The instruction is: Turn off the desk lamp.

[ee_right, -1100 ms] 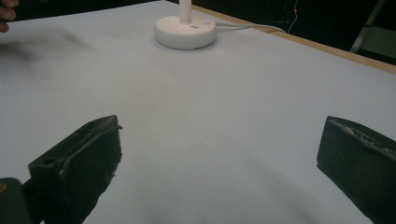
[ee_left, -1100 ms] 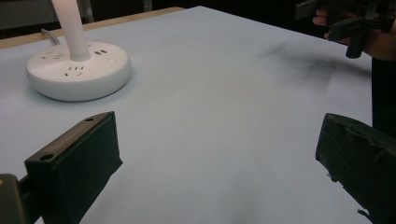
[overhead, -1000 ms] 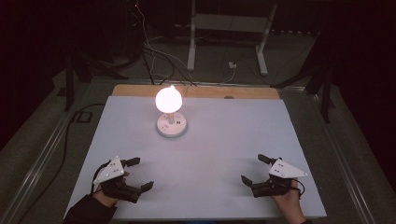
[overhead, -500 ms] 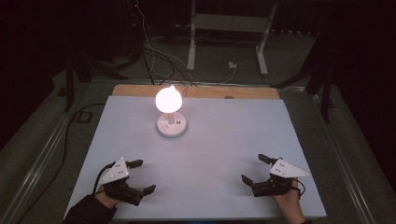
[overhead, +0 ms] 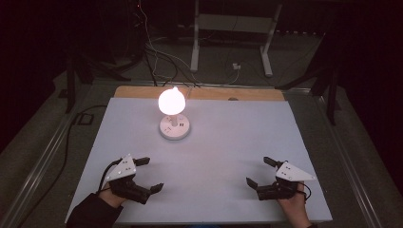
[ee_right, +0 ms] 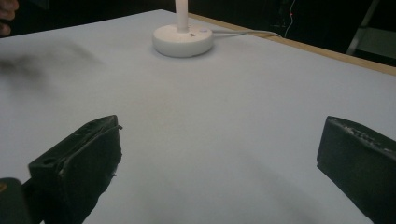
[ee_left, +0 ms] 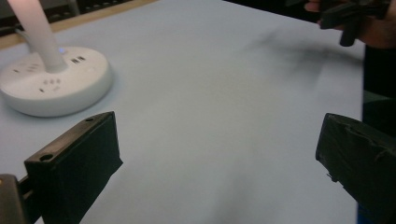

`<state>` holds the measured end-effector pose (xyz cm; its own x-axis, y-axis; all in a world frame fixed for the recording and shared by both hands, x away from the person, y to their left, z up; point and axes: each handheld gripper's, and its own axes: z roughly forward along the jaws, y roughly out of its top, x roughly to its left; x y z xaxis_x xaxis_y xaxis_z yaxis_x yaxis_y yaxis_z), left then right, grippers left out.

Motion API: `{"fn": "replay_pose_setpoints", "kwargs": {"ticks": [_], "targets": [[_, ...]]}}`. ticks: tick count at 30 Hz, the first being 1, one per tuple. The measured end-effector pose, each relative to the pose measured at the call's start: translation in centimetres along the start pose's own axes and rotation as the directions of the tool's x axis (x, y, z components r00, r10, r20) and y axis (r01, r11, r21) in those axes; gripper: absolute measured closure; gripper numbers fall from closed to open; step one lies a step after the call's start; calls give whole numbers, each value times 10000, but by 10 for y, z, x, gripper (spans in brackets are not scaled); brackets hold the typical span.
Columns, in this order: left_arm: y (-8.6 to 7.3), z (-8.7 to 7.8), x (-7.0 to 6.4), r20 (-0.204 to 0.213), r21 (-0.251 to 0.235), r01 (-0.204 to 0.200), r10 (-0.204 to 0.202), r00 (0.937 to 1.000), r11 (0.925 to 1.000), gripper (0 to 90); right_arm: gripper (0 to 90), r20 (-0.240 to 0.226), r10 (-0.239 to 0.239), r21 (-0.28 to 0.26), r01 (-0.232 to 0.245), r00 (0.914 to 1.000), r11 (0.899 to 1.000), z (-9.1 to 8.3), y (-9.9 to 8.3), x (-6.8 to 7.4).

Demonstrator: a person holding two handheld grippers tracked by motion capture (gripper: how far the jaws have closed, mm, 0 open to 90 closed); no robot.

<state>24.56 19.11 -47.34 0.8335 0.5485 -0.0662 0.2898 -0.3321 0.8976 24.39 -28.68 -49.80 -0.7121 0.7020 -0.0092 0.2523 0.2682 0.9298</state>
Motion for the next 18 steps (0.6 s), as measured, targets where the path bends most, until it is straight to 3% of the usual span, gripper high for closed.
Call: {"fn": "replay_pose_setpoints", "kwargs": {"ticks": [11,18], "targets": [[26,19,4,-112,69,0,1,9999,10000,4,0,-53,50,-65,-50,10000,10000,-1,0,0],[34,34,11,-518,11,272,-271,9983,9996,4,0,-80,89,-88,-90,9999,9999,-1,0,-1]]}}
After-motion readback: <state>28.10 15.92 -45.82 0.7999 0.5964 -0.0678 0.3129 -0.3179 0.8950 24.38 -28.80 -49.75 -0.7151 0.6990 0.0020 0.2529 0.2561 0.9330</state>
